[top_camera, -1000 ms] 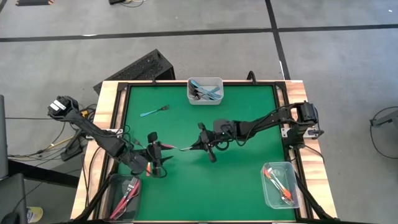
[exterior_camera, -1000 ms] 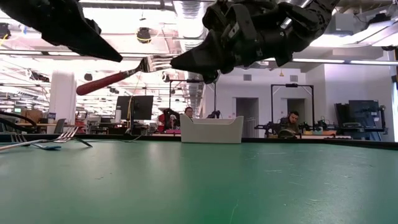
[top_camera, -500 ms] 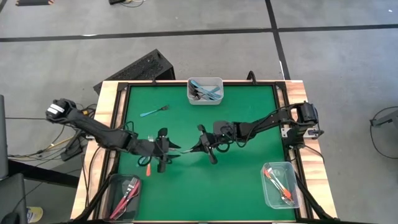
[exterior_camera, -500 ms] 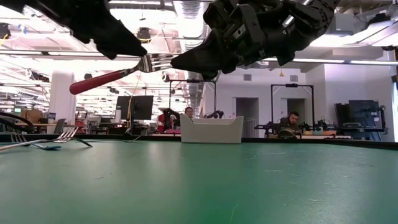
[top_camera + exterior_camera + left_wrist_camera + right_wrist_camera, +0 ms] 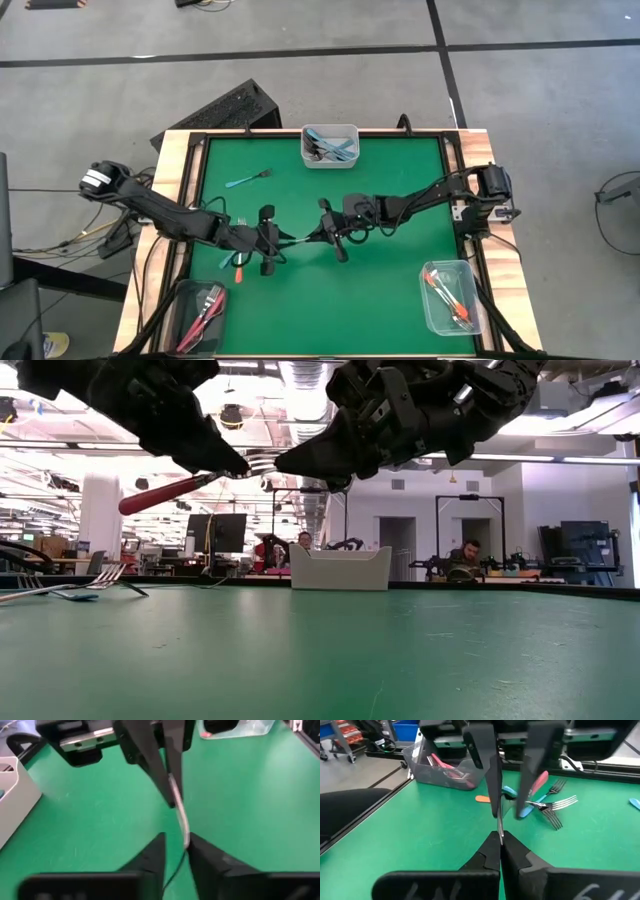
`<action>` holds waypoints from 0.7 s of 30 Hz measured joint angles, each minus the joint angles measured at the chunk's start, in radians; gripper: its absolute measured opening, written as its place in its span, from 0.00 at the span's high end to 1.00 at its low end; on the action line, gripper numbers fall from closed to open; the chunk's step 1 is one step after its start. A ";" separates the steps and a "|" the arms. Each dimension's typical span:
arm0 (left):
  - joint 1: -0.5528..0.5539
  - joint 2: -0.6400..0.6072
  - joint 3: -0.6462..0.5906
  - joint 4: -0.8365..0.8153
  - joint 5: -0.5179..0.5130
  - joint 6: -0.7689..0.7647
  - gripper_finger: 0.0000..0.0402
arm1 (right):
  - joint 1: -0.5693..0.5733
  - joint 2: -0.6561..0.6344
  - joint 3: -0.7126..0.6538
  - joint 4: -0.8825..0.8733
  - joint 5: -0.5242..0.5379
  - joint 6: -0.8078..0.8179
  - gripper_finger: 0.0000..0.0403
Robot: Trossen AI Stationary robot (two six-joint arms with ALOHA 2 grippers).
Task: Sort silverware by color (type)
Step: Put the pink fork into the black bin
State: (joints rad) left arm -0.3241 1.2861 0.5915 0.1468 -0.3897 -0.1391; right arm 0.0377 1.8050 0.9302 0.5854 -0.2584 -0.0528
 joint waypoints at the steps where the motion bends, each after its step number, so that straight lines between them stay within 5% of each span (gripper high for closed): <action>1: 0.000 -0.006 0.000 -0.001 0.000 -0.001 0.88 | -0.001 0.000 0.000 0.000 0.000 0.001 0.97; 5: -0.005 -0.038 0.000 -0.010 -0.004 -0.068 0.98 | -0.009 -0.001 0.000 0.016 0.000 0.058 0.94; 9: -0.042 -0.081 0.003 -0.077 -0.127 -0.285 0.99 | -0.039 -0.001 0.003 0.047 0.006 0.197 0.85; 15: -0.183 -0.183 0.039 -0.401 -0.265 -0.801 1.00 | -0.092 0.000 -0.001 0.048 -0.006 0.337 0.73; 21: -0.440 -0.213 0.176 -0.793 -0.405 -1.225 1.00 | -0.135 -0.001 -0.001 0.040 -0.001 0.379 0.68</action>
State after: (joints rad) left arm -0.7640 1.0734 0.7673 -0.6461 -0.7943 -1.3643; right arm -0.0968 1.8042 0.9291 0.6253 -0.2592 0.3265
